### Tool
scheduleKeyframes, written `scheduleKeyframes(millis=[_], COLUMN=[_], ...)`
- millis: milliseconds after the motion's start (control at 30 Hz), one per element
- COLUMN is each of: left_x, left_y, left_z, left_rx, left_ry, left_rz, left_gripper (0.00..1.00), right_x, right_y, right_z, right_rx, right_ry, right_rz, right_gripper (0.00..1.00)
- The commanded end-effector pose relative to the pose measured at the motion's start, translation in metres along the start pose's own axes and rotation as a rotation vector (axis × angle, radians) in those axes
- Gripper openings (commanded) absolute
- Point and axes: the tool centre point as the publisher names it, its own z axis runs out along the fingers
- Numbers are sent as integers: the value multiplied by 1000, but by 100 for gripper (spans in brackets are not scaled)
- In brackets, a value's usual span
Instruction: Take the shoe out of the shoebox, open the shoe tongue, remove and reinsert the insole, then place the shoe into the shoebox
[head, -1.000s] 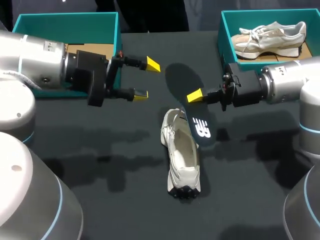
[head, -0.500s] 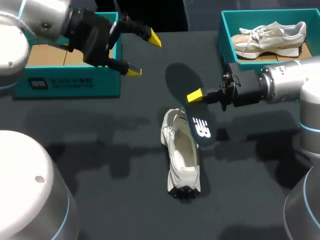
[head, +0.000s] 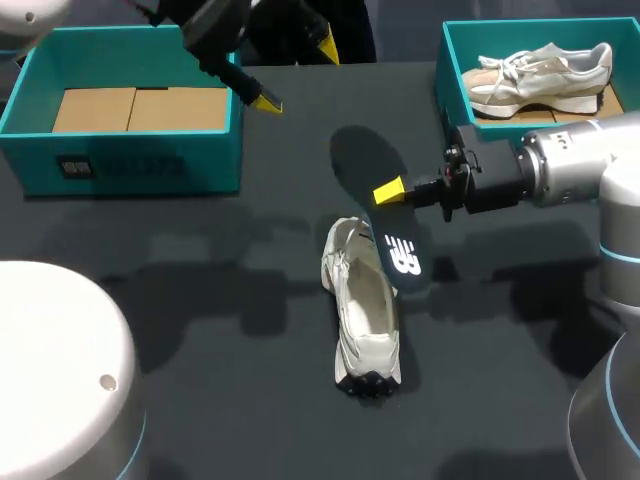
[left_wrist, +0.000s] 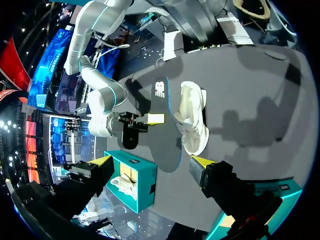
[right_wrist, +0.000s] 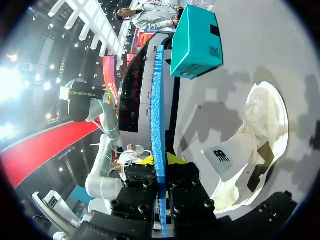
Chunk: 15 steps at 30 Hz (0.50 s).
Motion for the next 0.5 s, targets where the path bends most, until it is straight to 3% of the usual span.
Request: scheduleKeyframes(millis=[33,200,500], left_x=[-14,-24,-39], left_y=[11,17,6], left_z=[5,8,6], left_rx=[24,39,2], left_ry=[334,430,536], left_rz=[16,8,66], left_gripper=[100,100,100], right_x=[0,0,0], right_y=[-1,-1,-1], right_z=[1,1,1], right_rx=[-2,-2,-2], right_ry=[-1,-1,-1], right_rz=[0,0,0], right_gripper=[0,0,0])
